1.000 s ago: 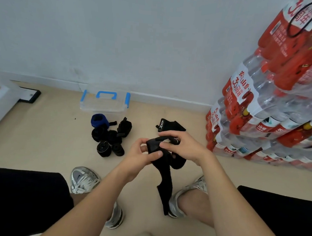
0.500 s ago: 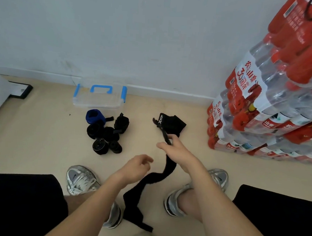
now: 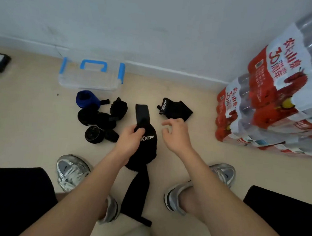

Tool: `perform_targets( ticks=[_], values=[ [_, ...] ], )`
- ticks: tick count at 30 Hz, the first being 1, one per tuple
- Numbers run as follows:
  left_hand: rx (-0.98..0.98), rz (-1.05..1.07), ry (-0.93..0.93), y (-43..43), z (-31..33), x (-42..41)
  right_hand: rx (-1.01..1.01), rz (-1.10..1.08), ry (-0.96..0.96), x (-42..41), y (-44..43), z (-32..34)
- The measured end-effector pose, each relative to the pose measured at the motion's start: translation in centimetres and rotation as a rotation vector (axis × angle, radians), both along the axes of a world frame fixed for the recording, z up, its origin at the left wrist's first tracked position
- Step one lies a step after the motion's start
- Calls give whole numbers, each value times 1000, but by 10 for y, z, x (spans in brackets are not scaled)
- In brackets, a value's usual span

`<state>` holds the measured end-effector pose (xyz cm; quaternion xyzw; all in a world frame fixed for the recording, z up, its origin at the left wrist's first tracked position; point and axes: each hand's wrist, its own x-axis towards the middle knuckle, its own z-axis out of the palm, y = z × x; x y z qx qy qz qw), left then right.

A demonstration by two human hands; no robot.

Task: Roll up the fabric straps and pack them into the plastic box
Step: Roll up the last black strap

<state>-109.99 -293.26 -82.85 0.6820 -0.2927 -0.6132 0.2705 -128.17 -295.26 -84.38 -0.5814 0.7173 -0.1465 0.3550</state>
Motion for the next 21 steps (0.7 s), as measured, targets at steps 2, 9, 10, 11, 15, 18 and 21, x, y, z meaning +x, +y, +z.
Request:
perform_targets(
  ticks=[2,9,10,11,15,18,21],
  values=[
    [-42,-47,13,-7,-2,-3,-64,11,192,-9,-15,-8],
    [-52,-17,-50,-29,-6,-12,40,202,381,-26,-53,-36],
    [-45,-29,-50,-31,-6,-11,62,217,392,-24,-54,-40],
    [-42,-44,-45,-32,-5,-11,76,220,405,-22,-54,-44],
    [-60,-24,-23,-32,-4,-10,169,249,438,-17,-48,-50],
    [-19,3,17,-33,0,-7,233,231,442,-18,-41,-46],
    [32,40,81,-32,14,-6,271,131,375,-21,-41,-29]
  ],
)
